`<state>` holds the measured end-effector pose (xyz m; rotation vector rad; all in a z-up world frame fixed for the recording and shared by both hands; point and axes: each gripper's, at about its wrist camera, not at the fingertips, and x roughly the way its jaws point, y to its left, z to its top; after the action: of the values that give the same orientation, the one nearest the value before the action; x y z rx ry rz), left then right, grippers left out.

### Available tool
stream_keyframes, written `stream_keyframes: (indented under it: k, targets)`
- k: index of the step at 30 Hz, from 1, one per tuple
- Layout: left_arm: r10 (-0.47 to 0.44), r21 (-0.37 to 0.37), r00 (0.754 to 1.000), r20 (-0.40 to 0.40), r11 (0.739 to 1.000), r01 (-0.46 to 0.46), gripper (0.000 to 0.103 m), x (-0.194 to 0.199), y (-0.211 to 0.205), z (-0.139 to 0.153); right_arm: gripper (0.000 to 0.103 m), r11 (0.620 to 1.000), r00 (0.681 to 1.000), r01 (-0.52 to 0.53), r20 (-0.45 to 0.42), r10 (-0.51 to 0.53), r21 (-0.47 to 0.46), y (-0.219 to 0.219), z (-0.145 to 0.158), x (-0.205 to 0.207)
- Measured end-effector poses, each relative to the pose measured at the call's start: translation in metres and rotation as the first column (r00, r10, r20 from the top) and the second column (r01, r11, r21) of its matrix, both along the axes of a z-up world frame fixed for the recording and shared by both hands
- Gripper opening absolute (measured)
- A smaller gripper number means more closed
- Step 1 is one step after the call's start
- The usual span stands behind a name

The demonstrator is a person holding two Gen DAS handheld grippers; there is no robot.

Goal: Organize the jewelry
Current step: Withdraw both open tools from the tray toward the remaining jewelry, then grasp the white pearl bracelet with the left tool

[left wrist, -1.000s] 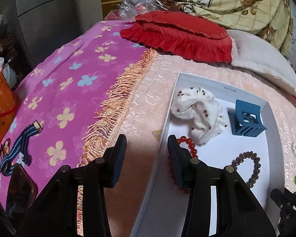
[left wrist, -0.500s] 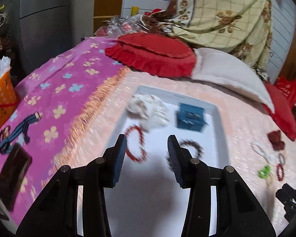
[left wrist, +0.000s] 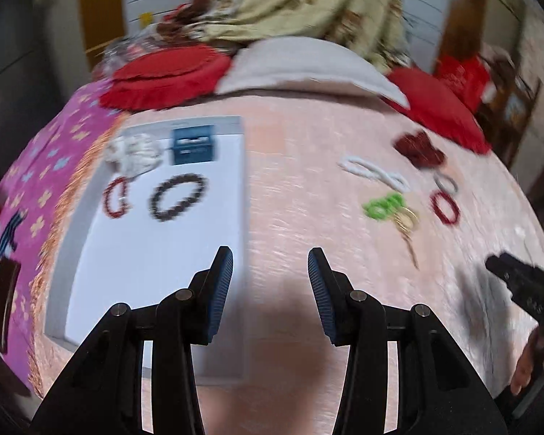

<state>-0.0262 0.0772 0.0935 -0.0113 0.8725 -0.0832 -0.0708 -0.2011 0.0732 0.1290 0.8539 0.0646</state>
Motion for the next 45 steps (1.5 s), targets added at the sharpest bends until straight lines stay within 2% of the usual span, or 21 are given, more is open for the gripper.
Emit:
stream_keyframes:
  k: [4,8,13,19,24,30,32,35,39,40,41,42,43,45]
  targets:
    - [-0.083,0.035,0.997,-0.002,0.996,0.083,0.043,0.006,-0.033,0.005,0.046,1.0,1.0,-0.007,0.006,0.007,-0.004,-0.012,-0.007,-0.002]
    - [-0.128,0.004,0.99,-0.055,0.992,0.129,0.043,0.031,-0.053,0.002,0.046,1.0,1.0,-0.006,0.008,0.006,0.005,-0.023,-0.013,0.003]
    - [-0.115,-0.035,0.988,-0.103,0.993,0.112,0.043,0.082,-0.066,-0.013,0.046,0.999,1.0,-0.01,0.01,0.009,0.04,-0.033,-0.02,0.014]
    - [-0.068,-0.114,0.982,-0.176,0.992,0.048,0.043,0.151,-0.07,-0.037,0.046,0.997,0.999,-0.016,0.035,0.013,0.075,-0.038,-0.026,0.02]
    - [-0.068,-0.064,0.98,-0.185,0.996,0.057,0.043,0.186,-0.085,-0.05,0.046,0.994,0.999,-0.019,0.035,0.016,0.107,-0.043,-0.032,0.022]
    - [-0.095,0.06,0.976,-0.194,0.992,0.108,0.043,0.213,-0.11,-0.068,0.046,0.99,1.0,-0.012,0.007,0.012,0.144,-0.049,-0.044,0.025]
    - [-0.09,0.054,0.977,-0.193,0.993,0.102,0.043,0.219,-0.11,-0.071,0.046,0.988,1.0,-0.014,0.01,0.012,0.151,-0.05,-0.044,0.025]
    - [-0.081,-0.005,0.975,-0.208,0.997,0.081,0.043,0.226,-0.105,-0.074,0.046,0.989,1.0,-0.015,0.012,0.014,0.148,-0.049,-0.045,0.024]
    - [-0.117,0.071,0.974,-0.196,0.989,0.133,0.042,0.223,-0.116,-0.074,0.046,0.99,1.0,-0.019,0.01,0.018,0.141,-0.048,-0.046,0.025]
    - [-0.136,0.085,0.971,-0.197,0.984,0.155,0.033,0.221,-0.119,-0.073,0.046,0.99,1.0,-0.02,0.01,0.018,0.142,-0.048,-0.046,0.025]
    - [-0.149,0.087,0.968,-0.2,0.982,0.169,0.013,0.219,-0.121,-0.073,0.046,0.989,1.0,-0.02,0.011,0.018,0.145,-0.048,-0.046,0.025]
    - [-0.158,0.101,0.966,-0.207,0.978,0.182,0.008,0.216,-0.124,-0.072,0.046,0.989,1.0,-0.02,0.011,0.019,0.147,-0.048,-0.046,0.025]
    - [-0.152,0.16,0.967,-0.206,0.969,0.187,0.008,0.209,-0.126,-0.071,0.046,0.988,1.0,-0.02,0.011,0.019,0.151,-0.048,-0.046,0.025]
    - [-0.156,0.216,0.968,-0.194,0.956,0.197,0.008,0.197,-0.124,-0.072,0.046,0.988,1.0,-0.02,0.011,0.019,0.155,-0.049,-0.046,0.025]
